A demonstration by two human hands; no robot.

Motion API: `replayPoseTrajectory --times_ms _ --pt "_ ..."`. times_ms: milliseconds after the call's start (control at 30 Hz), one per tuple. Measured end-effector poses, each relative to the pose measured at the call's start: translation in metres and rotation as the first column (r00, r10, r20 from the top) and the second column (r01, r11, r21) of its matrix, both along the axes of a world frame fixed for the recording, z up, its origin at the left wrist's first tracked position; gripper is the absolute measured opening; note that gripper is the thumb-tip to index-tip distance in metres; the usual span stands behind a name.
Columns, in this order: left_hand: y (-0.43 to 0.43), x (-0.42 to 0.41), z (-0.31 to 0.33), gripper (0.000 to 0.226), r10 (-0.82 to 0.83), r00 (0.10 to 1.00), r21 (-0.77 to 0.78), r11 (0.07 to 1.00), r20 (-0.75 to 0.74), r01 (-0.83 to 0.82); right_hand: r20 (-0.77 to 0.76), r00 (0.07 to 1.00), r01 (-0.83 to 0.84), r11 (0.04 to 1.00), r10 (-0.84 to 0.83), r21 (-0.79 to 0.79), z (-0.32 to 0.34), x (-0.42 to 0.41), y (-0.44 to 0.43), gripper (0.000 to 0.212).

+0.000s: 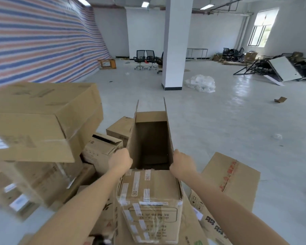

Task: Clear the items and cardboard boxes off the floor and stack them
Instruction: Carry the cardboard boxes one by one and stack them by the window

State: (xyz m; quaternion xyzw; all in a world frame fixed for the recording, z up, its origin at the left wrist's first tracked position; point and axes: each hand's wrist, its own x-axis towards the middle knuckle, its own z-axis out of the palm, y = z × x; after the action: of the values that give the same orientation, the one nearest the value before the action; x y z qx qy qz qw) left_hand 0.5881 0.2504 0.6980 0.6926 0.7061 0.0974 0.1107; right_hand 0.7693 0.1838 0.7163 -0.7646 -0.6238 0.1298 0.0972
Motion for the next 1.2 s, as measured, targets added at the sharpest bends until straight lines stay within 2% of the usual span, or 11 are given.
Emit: replayPoseTrajectory --times_ms 133,200,300,400,500,567,733,833,900,1033,1200 --pt "-0.033 -0.005 -0.011 0.011 0.056 0.993 0.028 0.998 0.104 -0.059 0.106 0.99 -0.092 0.996 0.089 0.016 -0.015 -0.011 -0.022 0.009" --pt "-0.05 -0.004 -0.014 0.011 0.082 0.987 0.047 0.995 0.137 -0.089 0.14 0.984 -0.114 0.993 0.111 0.012 -0.02 -0.011 -0.032 0.019" --pt "-0.072 -0.011 -0.015 0.012 0.131 0.98 0.042 0.989 0.149 -0.139 0.084 0.989 -0.121 0.993 0.12 0.007 -0.015 -0.003 -0.043 0.007" --pt "-0.093 -0.026 -0.012 0.003 0.169 0.971 0.018 0.985 0.172 -0.174 0.065 0.985 -0.162 0.987 0.162 -0.003 -0.006 0.003 -0.055 0.034" --pt "-0.117 -0.038 -0.002 0.004 0.177 0.965 0.01 0.983 0.195 -0.182 0.127 0.964 -0.235 0.972 0.233 0.003 0.01 -0.006 -0.075 0.026" --pt "-0.138 -0.046 0.006 0.005 0.179 0.961 -0.006 0.983 0.213 -0.182 0.16 0.953 -0.26 0.966 0.258 -0.009 0.02 -0.014 -0.092 0.035" --pt "-0.198 -0.067 0.01 0.021 0.171 0.954 -0.022 0.985 0.246 -0.171 0.196 0.938 -0.288 0.958 0.285 -0.015 0.021 -0.032 -0.142 0.011" --pt "-0.237 -0.078 -0.009 0.006 0.176 0.942 -0.037 0.984 0.285 -0.173 0.211 0.925 -0.319 0.947 0.317 -0.027 0.004 -0.039 -0.178 0.03" --pt "-0.257 -0.084 -0.022 0.016 0.206 0.927 -0.059 0.979 0.312 -0.198 0.219 0.916 -0.339 0.94 0.336 -0.029 -0.002 -0.042 -0.199 0.036" --pt "-0.295 -0.097 -0.028 0.013 0.262 0.893 -0.061 0.964 0.366 -0.258 0.234 0.88 -0.416 0.909 0.413 -0.041 0.01 -0.045 -0.228 0.01" --pt "-0.346 -0.105 0.001 0.03 0.377 0.825 -0.059 0.919 0.422 -0.39 0.229 0.823 -0.531 0.847 0.52 -0.016 0.057 -0.047 -0.232 0.033"
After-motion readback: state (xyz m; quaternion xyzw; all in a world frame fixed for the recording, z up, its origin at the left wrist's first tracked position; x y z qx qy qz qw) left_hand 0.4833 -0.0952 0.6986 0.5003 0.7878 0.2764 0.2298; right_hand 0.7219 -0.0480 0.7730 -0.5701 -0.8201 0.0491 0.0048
